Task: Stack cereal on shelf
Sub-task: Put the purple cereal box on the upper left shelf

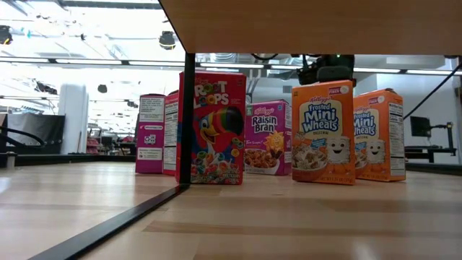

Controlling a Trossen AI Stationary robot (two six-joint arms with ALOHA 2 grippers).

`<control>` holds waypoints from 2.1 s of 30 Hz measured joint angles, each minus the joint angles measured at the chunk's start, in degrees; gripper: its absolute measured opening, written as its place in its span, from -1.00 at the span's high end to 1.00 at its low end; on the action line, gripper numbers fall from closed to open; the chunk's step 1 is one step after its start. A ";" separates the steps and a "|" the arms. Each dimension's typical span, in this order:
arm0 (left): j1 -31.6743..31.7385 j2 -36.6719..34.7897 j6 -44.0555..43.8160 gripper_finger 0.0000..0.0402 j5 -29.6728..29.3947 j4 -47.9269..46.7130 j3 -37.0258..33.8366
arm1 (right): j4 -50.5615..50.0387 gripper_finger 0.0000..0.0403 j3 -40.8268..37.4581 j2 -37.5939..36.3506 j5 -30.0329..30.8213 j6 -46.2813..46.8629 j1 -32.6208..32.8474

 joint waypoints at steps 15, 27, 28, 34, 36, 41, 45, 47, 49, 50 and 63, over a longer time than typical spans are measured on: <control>0.02 0.01 -0.04 -0.45 -0.04 0.02 0.00 | -15.26 0.32 27.79 -0.02 0.02 0.77 9.41; 0.02 0.02 -0.04 -0.45 -0.04 0.04 0.00 | -14.44 0.33 44.70 0.16 1.88 12.69 30.23; 0.01 0.00 -0.02 -0.45 -0.04 0.03 0.01 | -13.83 0.33 44.73 0.29 1.85 13.59 32.20; 0.00 0.02 -0.02 -0.45 -0.04 0.02 0.02 | -10.51 0.34 44.69 3.90 1.86 18.63 42.05; 0.02 0.00 0.11 -0.45 -0.04 0.02 0.02 | -8.74 0.34 45.04 5.85 1.84 19.77 43.83; 0.00 0.02 0.42 -0.45 0.04 -0.29 0.02 | -10.09 0.36 50.34 12.86 1.79 20.84 45.46; 0.01 0.01 0.42 -0.45 0.06 -1.14 0.02 | -15.66 0.37 58.97 19.41 1.73 21.49 45.18; 0.00 0.02 0.44 -0.45 0.09 -1.42 0.02 | -19.81 0.36 64.34 23.05 1.71 21.58 44.83; 0.00 0.02 0.44 -0.45 0.09 -1.46 0.02 | -22.77 0.36 68.83 26.23 1.71 21.56 44.54; 0.01 0.00 0.44 -0.45 0.09 -1.48 0.02 | -22.12 0.36 68.46 26.76 1.52 21.47 44.51; 0.01 0.02 0.03 -0.45 -2.22 -2.75 0.04 | -28.10 0.37 66.72 28.33 0.58 19.73 45.70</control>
